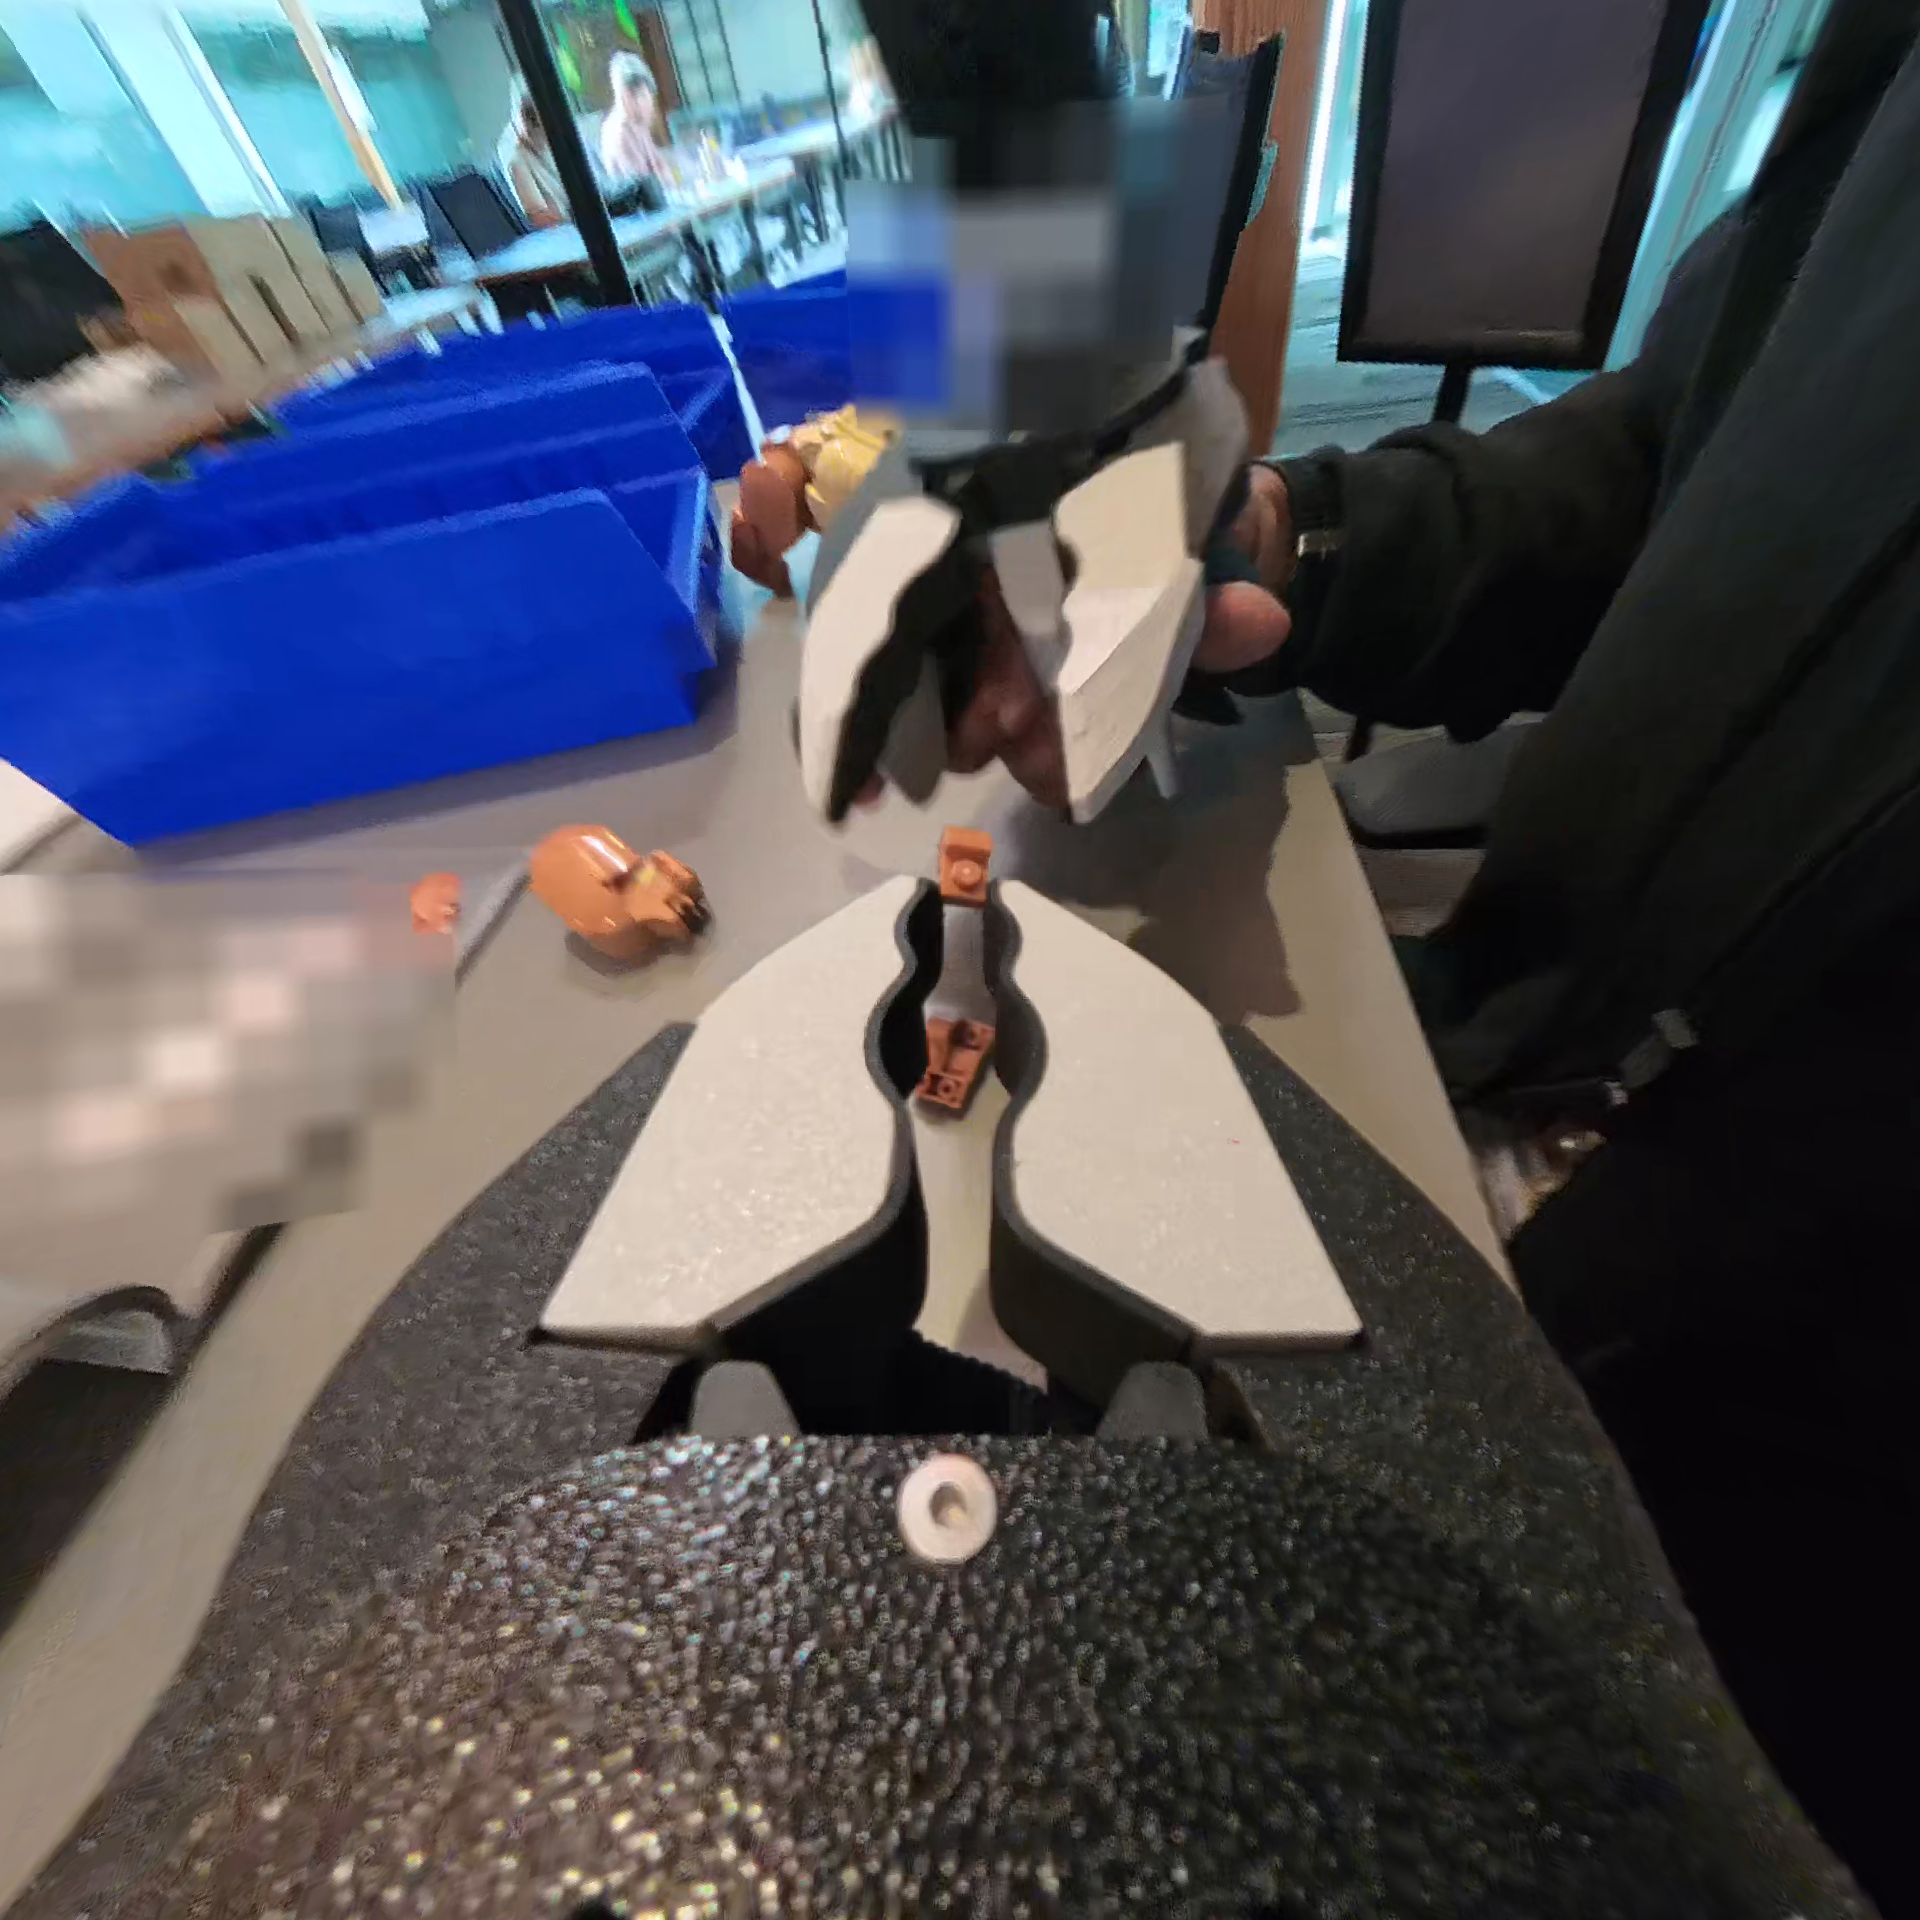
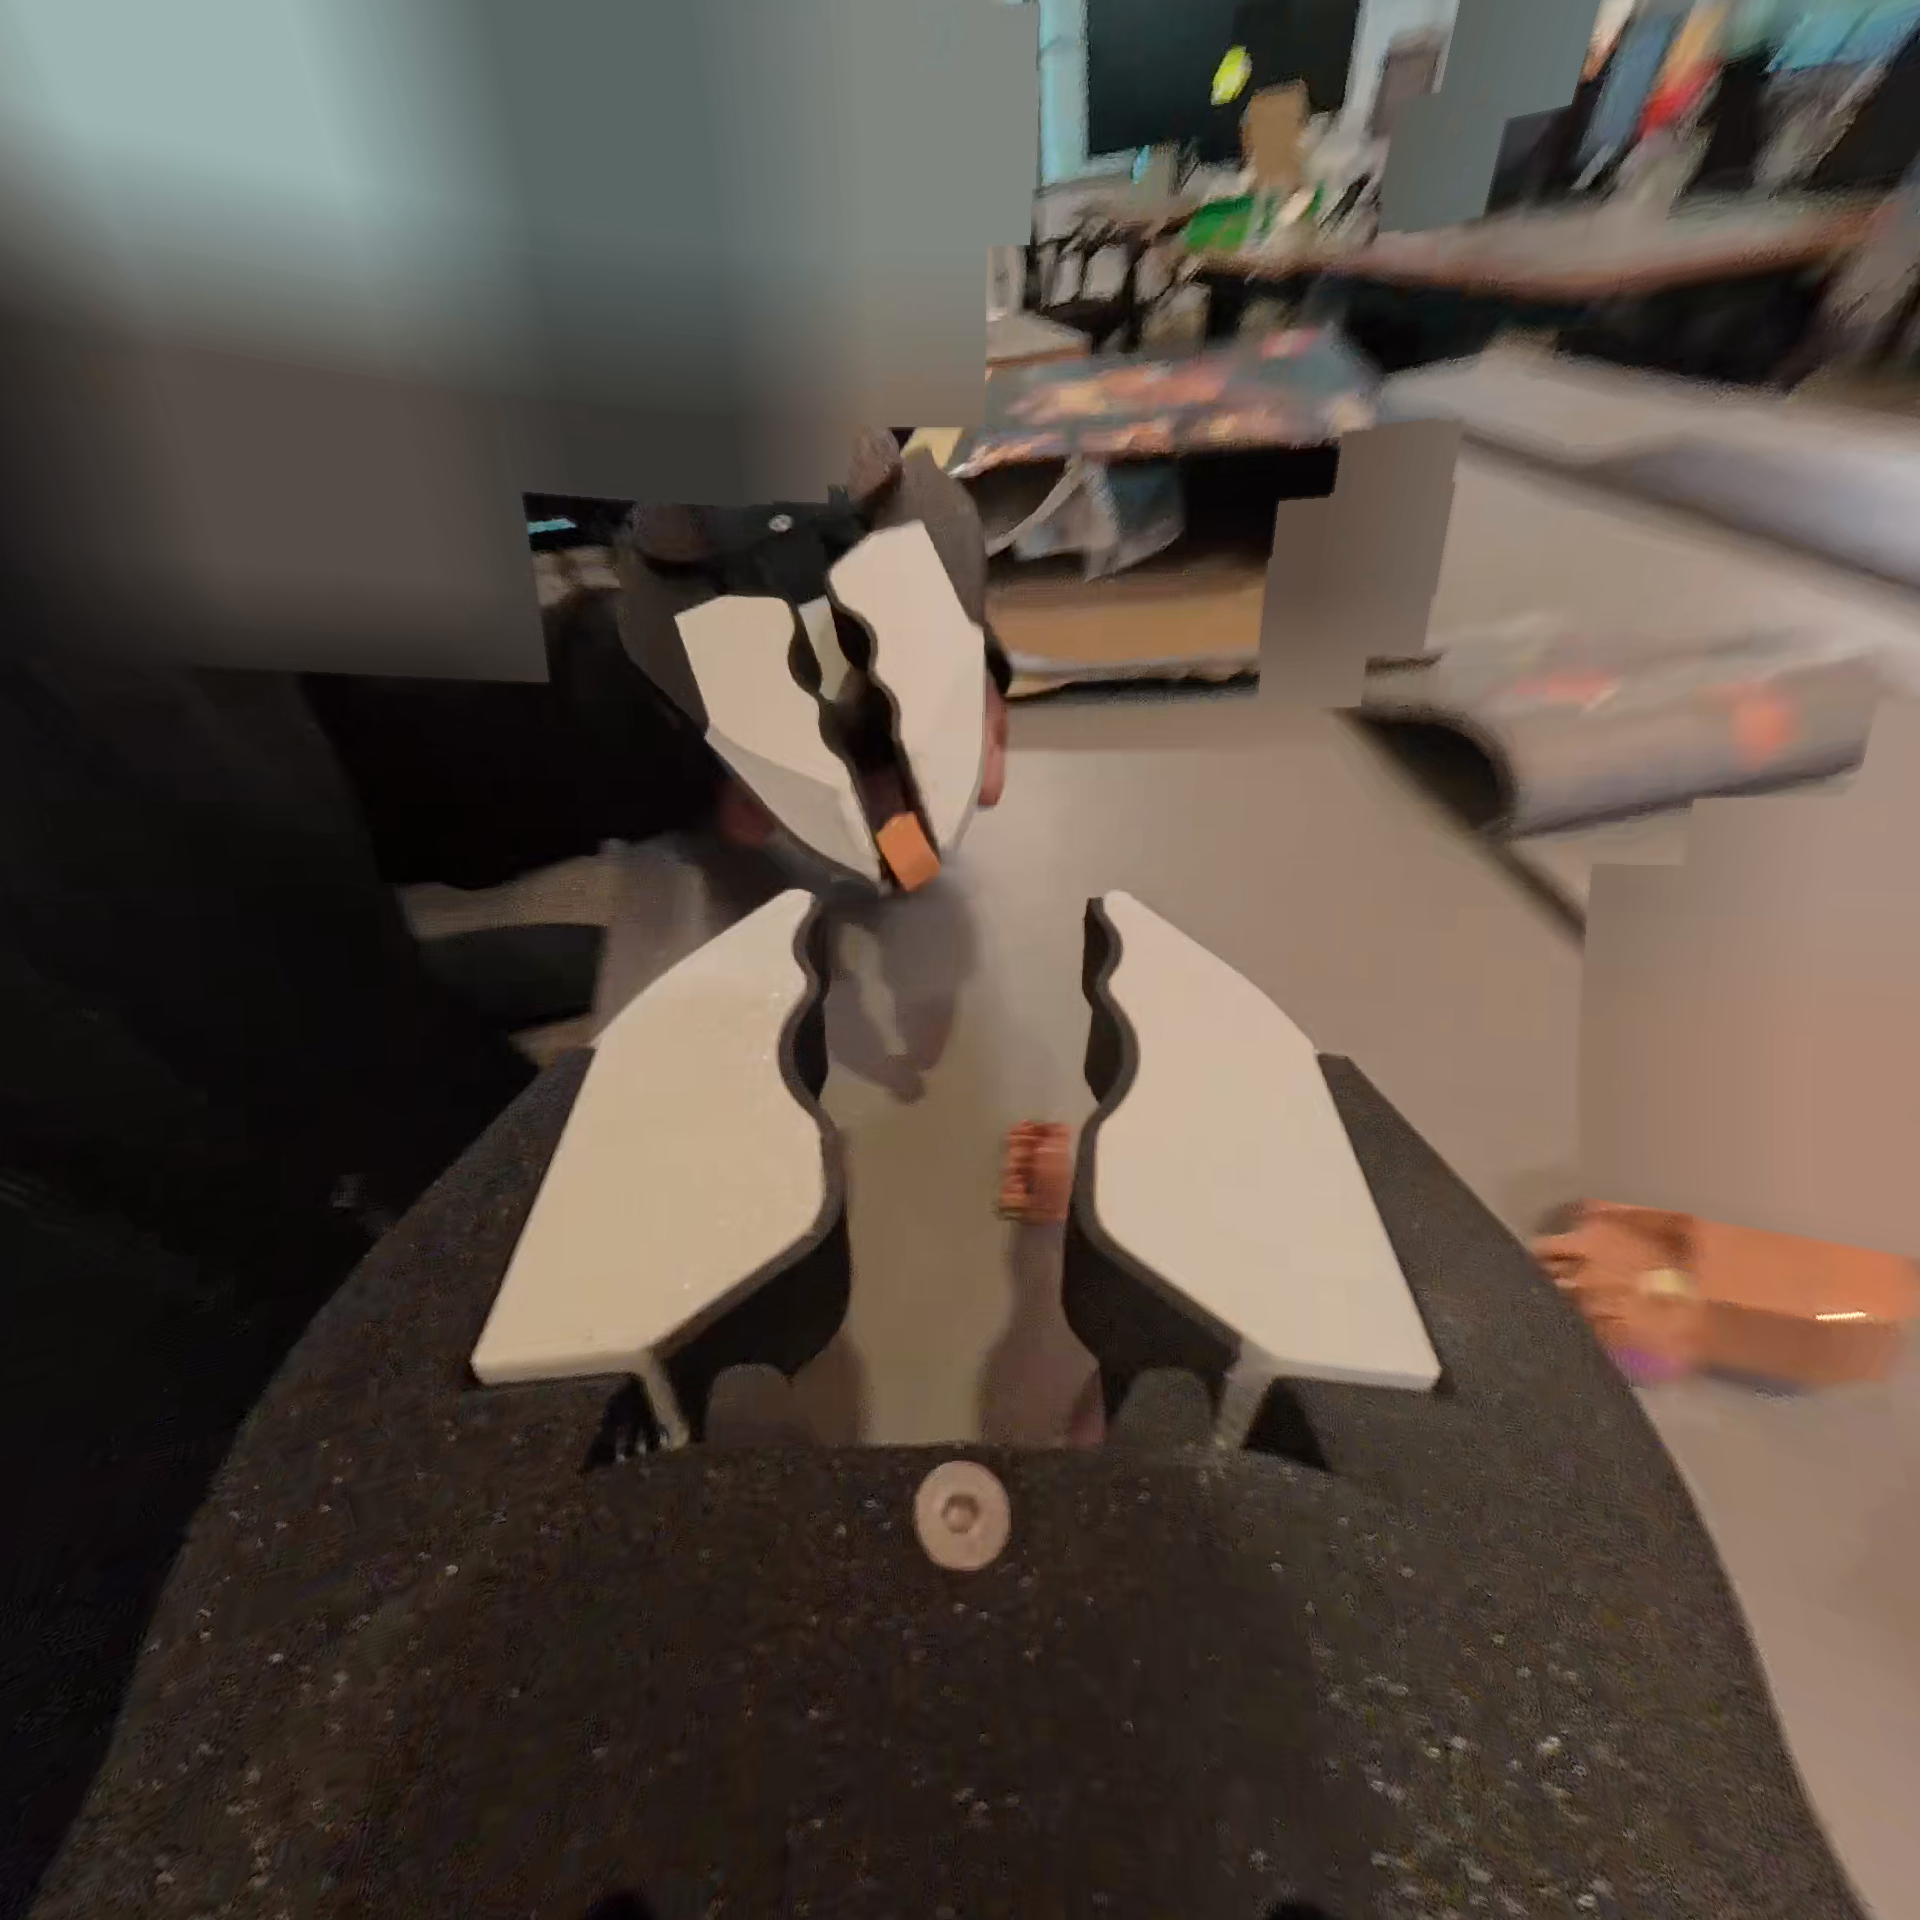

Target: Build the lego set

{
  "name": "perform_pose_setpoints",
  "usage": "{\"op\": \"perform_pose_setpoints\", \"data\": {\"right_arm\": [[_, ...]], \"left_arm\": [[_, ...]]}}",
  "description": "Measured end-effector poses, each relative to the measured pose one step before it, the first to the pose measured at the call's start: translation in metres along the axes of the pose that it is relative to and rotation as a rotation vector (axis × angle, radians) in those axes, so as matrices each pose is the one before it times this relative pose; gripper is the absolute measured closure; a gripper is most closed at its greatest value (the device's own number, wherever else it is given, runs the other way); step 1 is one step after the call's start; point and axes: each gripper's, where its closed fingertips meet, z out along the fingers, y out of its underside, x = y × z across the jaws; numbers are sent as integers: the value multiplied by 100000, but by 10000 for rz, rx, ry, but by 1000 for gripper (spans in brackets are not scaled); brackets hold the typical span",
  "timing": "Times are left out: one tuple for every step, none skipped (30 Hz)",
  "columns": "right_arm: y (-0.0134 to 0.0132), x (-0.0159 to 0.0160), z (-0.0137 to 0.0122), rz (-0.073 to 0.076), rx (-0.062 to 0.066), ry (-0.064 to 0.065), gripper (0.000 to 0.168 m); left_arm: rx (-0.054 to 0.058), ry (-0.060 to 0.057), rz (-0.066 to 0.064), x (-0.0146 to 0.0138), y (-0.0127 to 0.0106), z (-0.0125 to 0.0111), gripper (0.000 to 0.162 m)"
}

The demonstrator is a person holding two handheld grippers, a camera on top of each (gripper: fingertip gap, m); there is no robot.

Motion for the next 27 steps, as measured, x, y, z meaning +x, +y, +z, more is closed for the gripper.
{"op": "perform_pose_setpoints", "data": {"right_arm": [[-363,95,-250,-949,135,542,119],[-274,313,-118,-767,11,612,112],[-289,361,-66,-735,24,619,108],[-302,360,-51,-691,43,600,107],[-175,621,-38,-564,-19,765,109],[164,567,23,-405,-209,662,116],[277,84,88,-320,-211,268,123],[187,-3,35,-210,-110,198,133],[274,197,-9,-65,-163,295,147],[121,-555,-37,-97,-44,-290,150],[-40,-290,-112,39,50,-147,153],[42,52,-100,142,-24,32,153],[55,-32,-54,184,-49,-116,144],[-73,159,-73,256,45,-19,138],[-352,225,-177,262,249,20,135],[-597,315,-249,355,404,79,134],[-338,278,-126,405,166,46,134],[12,79,-4,171,-75,-24,136],[123,-24,15,-121,-113,14,138],[432,96,85,-200,-315,162,144],[622,5,164,-165,-449,100,149],[496,-342,164,-147,-324,-148,153],[370,-407,125,-15,-228,-223,155],[311,-613,117,87,-185,-424,157],[226,-537,89,115,-124,-385,158],[157,-352,66,93,-75,-256,159],[175,-405,58,94,-86,-316,160]], "left_arm": [[-176,215,-498,85,326,25,154],[-129,184,-411,55,292,63,154],[-83,114,-351,-32,229,73,154],[-102,91,-293,-85,269,99,154],[-99,33,-170,-125,250,96,154],[-63,28,-80,-81,188,80,154],[-114,52,-116,-18,234,97,154],[-127,17,-99,-13,202,109,154],[-73,36,-11,59,115,98,154],[-74,105,-8,184,99,93,154],[-143,93,-65,141,186,112,154],[-160,33,-47,33,222,108,154],[-141,-4,-22,-46,215,94,154],[-83,-20,5,-60,130,84,154],[-56,-7,-1,-40,95,74,154],[-53,-10,-10,-49,71,69,154],[-36,-11,4,-47,47,64,154],[5,-6,7,-27,-39,46,154],[44,5,-17,-6,-88,21,154],[36,32,-45,16,-96,20,154],[40,36,-46,22,-95,9,154],[16,66,-53,56,-51,7,154],[-18,63,-36,40,11,20,154],[-42,48,9,22,57,29,154],[-63,48,13,24,100,28,154],[-51,57,-5,40,83,13,154],[-41,83,-14,66,67,20,154]]}}
